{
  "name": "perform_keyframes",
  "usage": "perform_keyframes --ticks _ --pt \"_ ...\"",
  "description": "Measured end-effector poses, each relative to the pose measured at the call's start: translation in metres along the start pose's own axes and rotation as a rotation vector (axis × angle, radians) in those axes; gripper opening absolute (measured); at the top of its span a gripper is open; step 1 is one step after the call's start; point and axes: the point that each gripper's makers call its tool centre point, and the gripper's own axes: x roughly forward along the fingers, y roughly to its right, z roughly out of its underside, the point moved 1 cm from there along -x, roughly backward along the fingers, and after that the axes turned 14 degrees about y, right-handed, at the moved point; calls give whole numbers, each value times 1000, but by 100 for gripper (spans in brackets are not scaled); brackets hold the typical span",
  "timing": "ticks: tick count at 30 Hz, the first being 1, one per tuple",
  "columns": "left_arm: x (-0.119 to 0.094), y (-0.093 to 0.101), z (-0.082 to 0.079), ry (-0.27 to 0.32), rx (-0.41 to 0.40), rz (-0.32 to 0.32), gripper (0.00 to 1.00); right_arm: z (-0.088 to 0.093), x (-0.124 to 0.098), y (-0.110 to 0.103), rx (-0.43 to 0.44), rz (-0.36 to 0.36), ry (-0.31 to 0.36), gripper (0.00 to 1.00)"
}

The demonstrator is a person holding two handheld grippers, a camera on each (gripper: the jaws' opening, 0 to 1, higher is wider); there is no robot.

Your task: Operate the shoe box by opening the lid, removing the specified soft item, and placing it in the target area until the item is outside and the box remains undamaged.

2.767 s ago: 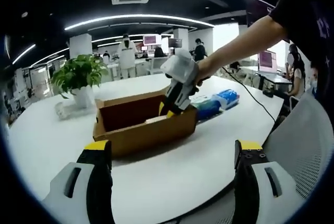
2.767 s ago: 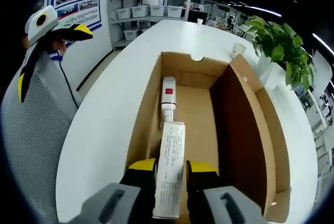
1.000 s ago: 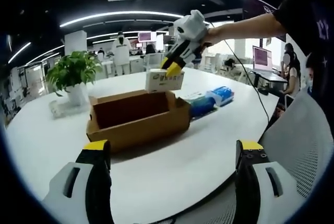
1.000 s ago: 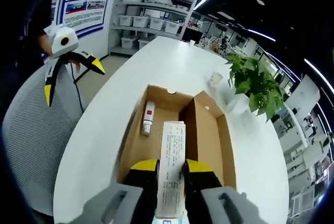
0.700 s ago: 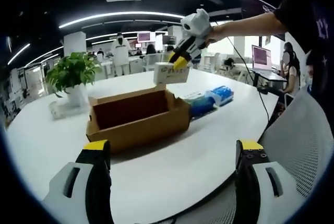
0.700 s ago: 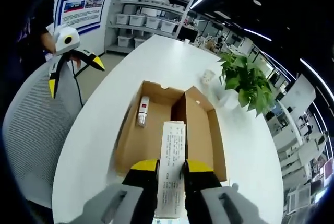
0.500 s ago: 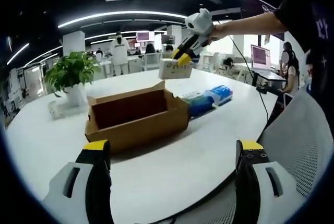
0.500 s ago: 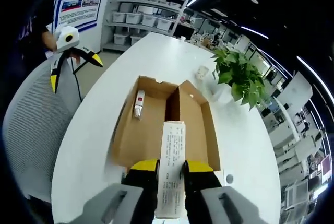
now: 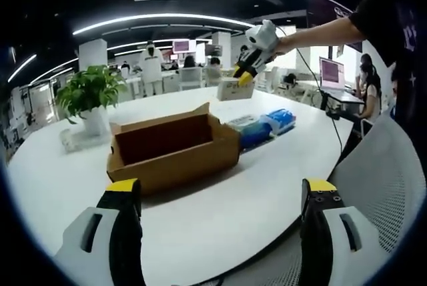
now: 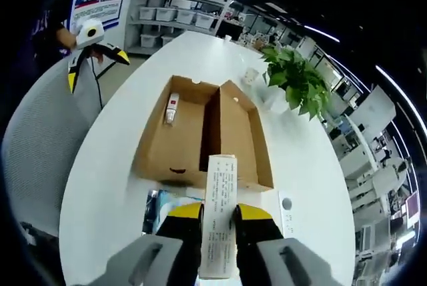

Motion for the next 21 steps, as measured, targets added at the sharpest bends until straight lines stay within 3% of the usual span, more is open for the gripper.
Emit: perform_keyframes --ticks 21 --pt "1 3 3 -20 0 18 98 99 -23 9 10 14 -155 14"
